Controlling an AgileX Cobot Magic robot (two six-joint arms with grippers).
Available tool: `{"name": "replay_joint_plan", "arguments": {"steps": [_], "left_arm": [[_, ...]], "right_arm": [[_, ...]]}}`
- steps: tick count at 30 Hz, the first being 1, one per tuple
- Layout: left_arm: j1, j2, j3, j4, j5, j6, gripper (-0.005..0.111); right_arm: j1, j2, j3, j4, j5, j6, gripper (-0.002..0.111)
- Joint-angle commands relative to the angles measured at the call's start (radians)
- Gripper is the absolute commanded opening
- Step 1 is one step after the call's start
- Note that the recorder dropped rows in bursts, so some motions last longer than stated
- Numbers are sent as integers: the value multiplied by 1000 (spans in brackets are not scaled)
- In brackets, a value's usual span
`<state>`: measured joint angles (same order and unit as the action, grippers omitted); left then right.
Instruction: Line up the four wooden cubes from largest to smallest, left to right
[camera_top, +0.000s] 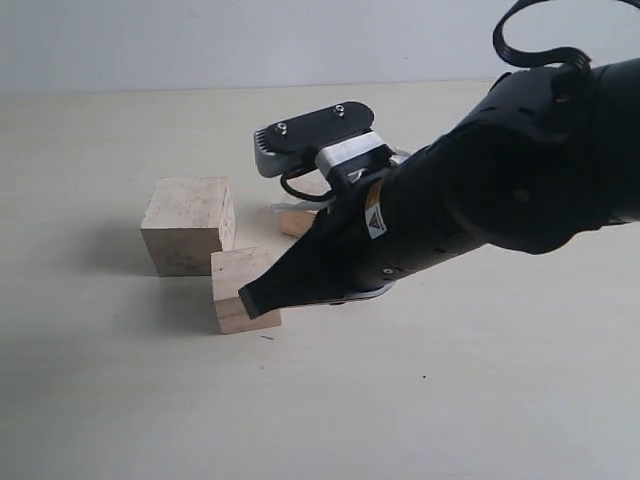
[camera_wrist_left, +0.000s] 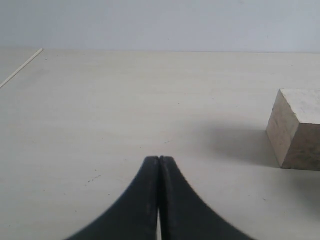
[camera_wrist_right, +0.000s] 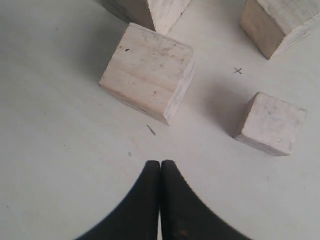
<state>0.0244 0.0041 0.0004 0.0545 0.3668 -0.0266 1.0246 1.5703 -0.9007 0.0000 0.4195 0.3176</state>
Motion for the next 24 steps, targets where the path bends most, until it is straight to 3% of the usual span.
{"name": "replay_joint_plan", "arguments": {"steps": [1, 18, 24], "left_arm": [[3, -4, 0, -8, -7, -8, 0], [3, -4, 0, -8, -7, -8, 0], [3, -4, 0, -8, -7, -8, 0]], "right_arm": [[-1, -56, 5, 0, -16, -11, 0], [-1, -69, 5, 122, 13, -38, 0], [-1, 4, 1, 378, 19, -202, 0]]}}
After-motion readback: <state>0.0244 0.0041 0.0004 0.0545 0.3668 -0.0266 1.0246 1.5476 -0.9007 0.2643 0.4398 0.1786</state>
